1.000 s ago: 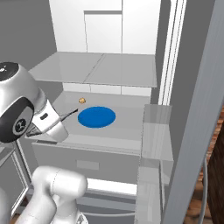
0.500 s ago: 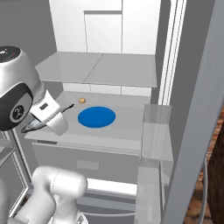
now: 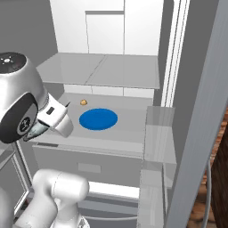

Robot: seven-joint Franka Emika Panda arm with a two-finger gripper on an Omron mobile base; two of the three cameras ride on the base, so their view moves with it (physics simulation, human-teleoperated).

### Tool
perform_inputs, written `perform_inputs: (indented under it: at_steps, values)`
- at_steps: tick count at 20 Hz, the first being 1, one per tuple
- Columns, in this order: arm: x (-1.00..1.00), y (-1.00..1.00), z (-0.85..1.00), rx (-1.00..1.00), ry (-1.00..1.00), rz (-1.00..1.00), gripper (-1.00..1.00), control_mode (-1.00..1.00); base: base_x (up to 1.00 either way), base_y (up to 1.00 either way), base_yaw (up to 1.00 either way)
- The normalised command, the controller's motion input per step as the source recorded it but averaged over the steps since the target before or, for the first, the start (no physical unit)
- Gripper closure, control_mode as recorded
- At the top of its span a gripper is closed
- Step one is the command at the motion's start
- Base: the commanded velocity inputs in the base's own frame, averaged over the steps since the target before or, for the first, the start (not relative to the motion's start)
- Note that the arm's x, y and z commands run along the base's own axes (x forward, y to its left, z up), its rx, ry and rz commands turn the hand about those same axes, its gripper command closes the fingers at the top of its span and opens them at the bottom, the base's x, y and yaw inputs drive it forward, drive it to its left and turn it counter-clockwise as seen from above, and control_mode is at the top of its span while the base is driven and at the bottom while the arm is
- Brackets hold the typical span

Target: Retrieve the fish from the fridge and place it on the saucepan with marinade on the stove.

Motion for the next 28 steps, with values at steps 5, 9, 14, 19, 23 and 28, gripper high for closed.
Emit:
perform_inputs:
  at_steps: [5, 9, 14, 19, 23, 28]
  values:
    - [-0.07, 0.11, 0.0, -0.11, 0.0, 0.01, 1.0, -1.0, 0.0, 0.0, 0.0]
    - [-0.07, 0.12, 0.0, -0.11, 0.0, 0.0, 1.0, -1.0, 0.0, 0.0, 0.0]
    - [-0.15, 0.04, 0.02, -0.03, 0.0, 0.0, 1.0, -1.0, 0.0, 0.0, 0.0]
    - [-0.02, 0.0, 0.0, -0.01, 0.03, 0.0, 1.0, -1.0, 0.0, 0.0, 0.0]
    - [-0.01, 0.04, 0.0, -0.06, 0.06, 0.01, 1.0, -1.0, 0.0, 0.0, 0.0]
    - [0.0, 0.12, 0.0, -0.11, 0.07, 0.01, 1.0, -1.0, 0.0, 0.0, 0.0]
